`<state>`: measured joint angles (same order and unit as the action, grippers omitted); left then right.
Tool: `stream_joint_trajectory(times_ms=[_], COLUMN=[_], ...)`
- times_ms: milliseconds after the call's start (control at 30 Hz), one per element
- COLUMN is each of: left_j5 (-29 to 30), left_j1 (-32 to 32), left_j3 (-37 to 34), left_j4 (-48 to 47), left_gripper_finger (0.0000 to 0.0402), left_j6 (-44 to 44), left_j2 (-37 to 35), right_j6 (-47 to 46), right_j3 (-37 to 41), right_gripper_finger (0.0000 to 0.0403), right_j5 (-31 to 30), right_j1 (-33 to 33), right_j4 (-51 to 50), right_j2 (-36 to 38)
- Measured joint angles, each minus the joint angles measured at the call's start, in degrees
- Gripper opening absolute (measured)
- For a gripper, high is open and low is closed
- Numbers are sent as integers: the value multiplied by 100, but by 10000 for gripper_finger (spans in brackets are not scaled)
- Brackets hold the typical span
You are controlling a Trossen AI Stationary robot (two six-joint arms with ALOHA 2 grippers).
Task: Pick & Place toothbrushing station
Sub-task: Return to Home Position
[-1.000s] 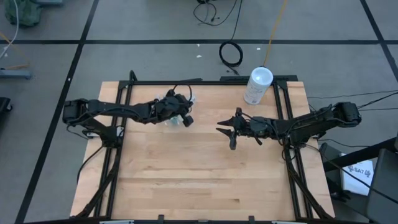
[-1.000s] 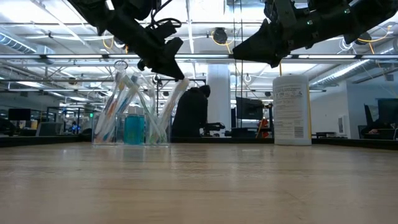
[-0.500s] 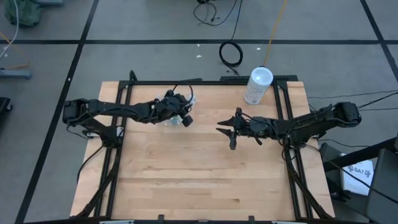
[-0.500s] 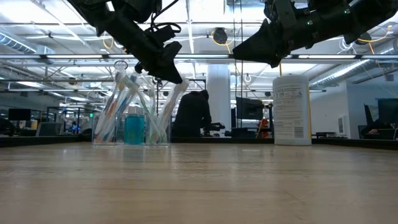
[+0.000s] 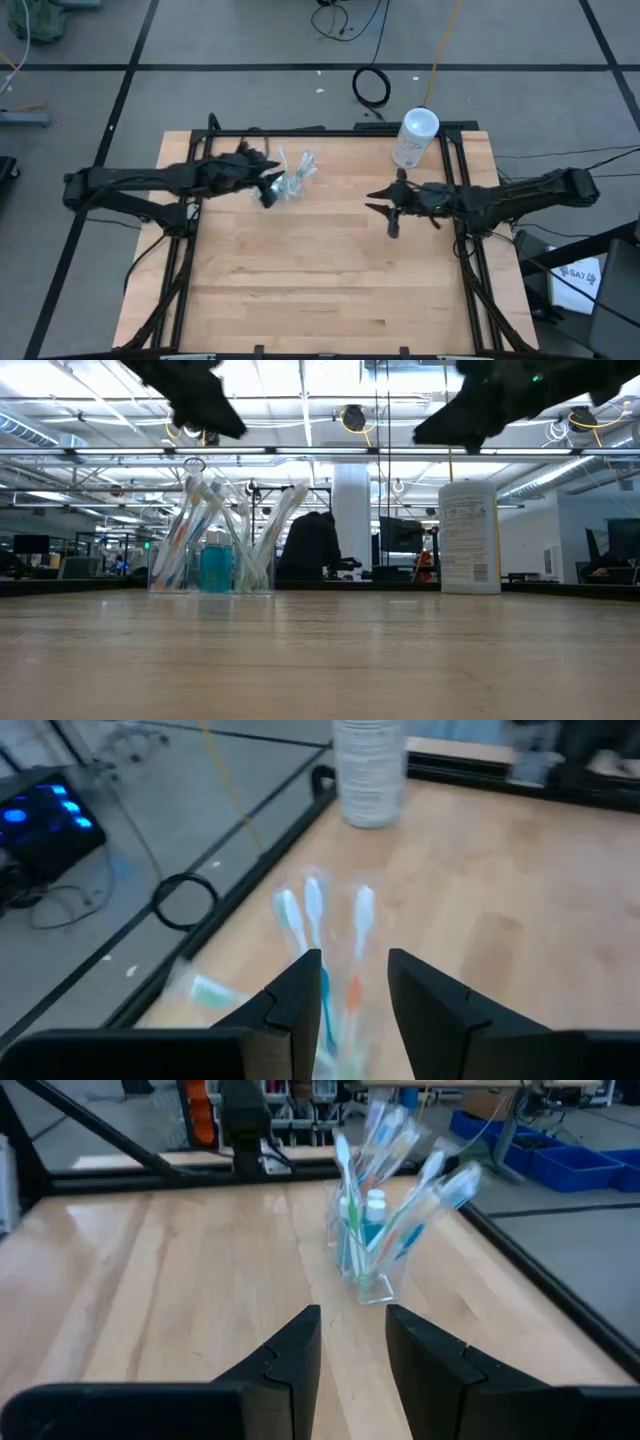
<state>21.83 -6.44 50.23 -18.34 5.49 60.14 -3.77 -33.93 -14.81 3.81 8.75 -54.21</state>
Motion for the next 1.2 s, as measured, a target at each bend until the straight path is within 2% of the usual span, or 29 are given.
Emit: stream_joint_trajectory(times_ms=[100, 233, 333, 467, 700, 967, 1200], left_j5=[-234, -731, -851, -929, -1689, -1638, -1697], left_j1=[155, 505, 760, 973, 1045, 956, 903], left_j3=[-2, -363, -1032, -1918, -3151, -4001, -4440], left_j4=[-578, -644, 96, 1084, 2444, 2656, 2550], left_gripper_finger=[120, 118, 118, 118, 117, 118, 118], left_j6=[-124, -614, -897, -1537, -2059, -2212, -2185], left_j2=[-687, -1507, -2114, -2847, -4025, -5075, -5706], right_j6=[163, 433, 470, 348, 366, 415, 411], right_j3=[10, 451, 985, 1570, 2386, 2913, 3076], right_gripper_finger=[95, 76, 60, 34, 2, 1, 1], right_j5=[94, 1414, 2065, 2092, 2369, 2235, 2221], right_j1=[76, 75, 80, 77, 79, 77, 75], right_j4=[-547, -328, -1, -17, 7, 2, 49], right_j2=[652, 1515, 2105, 2854, 4212, 5402, 5377])
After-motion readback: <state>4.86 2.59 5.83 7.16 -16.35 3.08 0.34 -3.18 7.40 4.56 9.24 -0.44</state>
